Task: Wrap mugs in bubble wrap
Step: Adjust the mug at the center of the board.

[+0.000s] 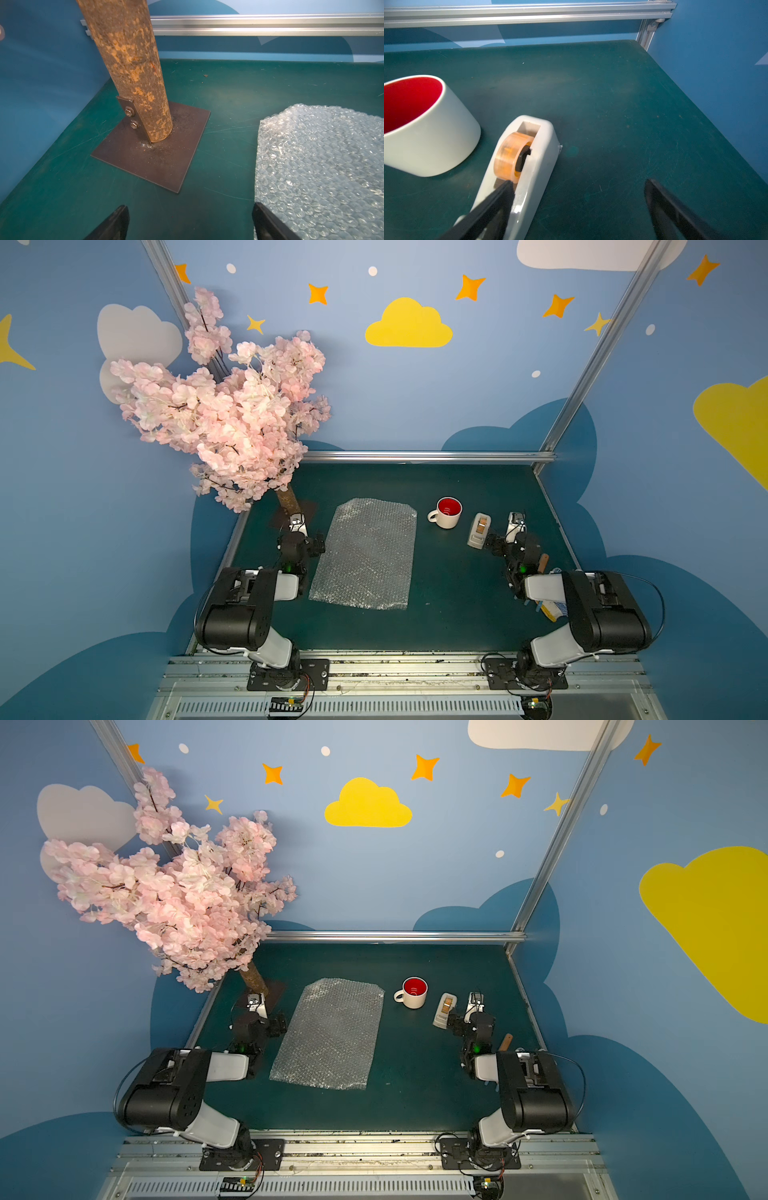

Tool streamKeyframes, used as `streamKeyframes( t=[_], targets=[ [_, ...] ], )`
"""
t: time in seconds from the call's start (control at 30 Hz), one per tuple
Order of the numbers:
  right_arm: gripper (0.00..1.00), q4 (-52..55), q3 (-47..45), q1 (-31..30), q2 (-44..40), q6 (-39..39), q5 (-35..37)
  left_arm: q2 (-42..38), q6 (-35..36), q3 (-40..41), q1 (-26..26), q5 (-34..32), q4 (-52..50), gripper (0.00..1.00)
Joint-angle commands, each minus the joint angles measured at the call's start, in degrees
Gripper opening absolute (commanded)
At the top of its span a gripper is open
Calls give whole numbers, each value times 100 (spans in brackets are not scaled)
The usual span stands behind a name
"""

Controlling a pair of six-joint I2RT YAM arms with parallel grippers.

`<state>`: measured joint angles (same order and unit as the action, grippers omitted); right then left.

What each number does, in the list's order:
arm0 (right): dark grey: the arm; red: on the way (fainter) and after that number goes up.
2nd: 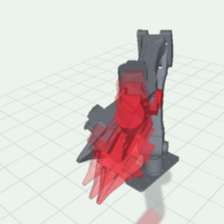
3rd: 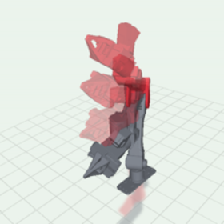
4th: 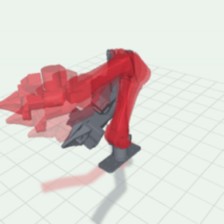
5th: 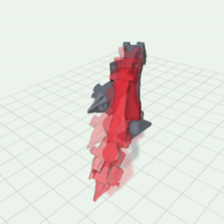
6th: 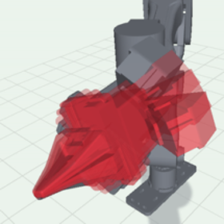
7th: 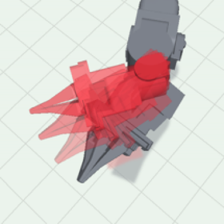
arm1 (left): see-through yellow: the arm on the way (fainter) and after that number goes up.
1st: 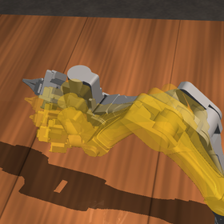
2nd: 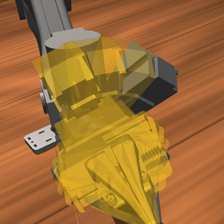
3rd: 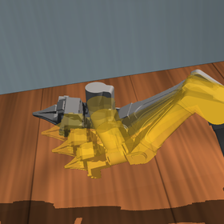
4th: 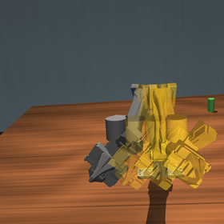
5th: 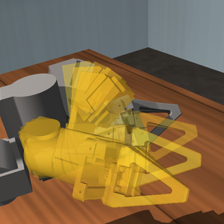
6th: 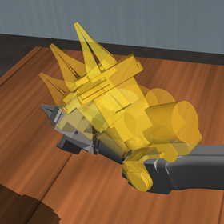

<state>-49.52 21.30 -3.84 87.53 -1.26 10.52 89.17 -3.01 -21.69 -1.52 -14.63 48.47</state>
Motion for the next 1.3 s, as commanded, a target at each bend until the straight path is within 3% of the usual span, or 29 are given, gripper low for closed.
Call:
streamKeyframes(
  t=[0.0,0.17,0.3,0.4,0.5,0.6,0.63,0.77,0.87,0.93,1.1,1.27],
  targets=[
    [98,-104,14,15,-7,-25,32,-117,10,-46,13,49,-25,94],
    [98,-92,23,1,-135,33,16,-387,250,99,-68,187,95,94],
    [98,1471,451,-82,-940,45,95,-1261,293,-167,-283,-285,-1064,94],
    [98,2542,803,-46,-1511,-559,478,-1889,-426,-589,-345,-691,-2416,94],
    [98,3025,879,-4,-2038,-1108,274,-2283,-1484,-968,-369,-1206,-3647,94],
    [98,4340,1426,53,-2278,-1877,102,-2527,-2276,-1266,-367,-1408,-4651,92],
    [98,4745,1624,56,-2292,-1988,-59,-2608,-2571,-1361,-367,-1390,-5000,96],
    [98,5838,2229,67,-2220,-2692,-649,-2855,-3106,-1538,-376,-848,-5856,100],
    [98,6271,2505,52,-2026,-2793,-1581,-2946,-3232,-1607,-569,-409,-6257,95],
    [97,6562,2683,-121,-1875,-3029,-1764,-2990,-3218,-1628,-865,-314,-6446,94],
    [87,7578,3487,-1141,-1252,-3767,-806,-2988,-3200,-1523,-1520,-177,-6648,93],
    [89,8222,4597,-1903,-250,-4563,52,-2996,-3369,-1224,-1414,71,-6647,91]
  ],
)
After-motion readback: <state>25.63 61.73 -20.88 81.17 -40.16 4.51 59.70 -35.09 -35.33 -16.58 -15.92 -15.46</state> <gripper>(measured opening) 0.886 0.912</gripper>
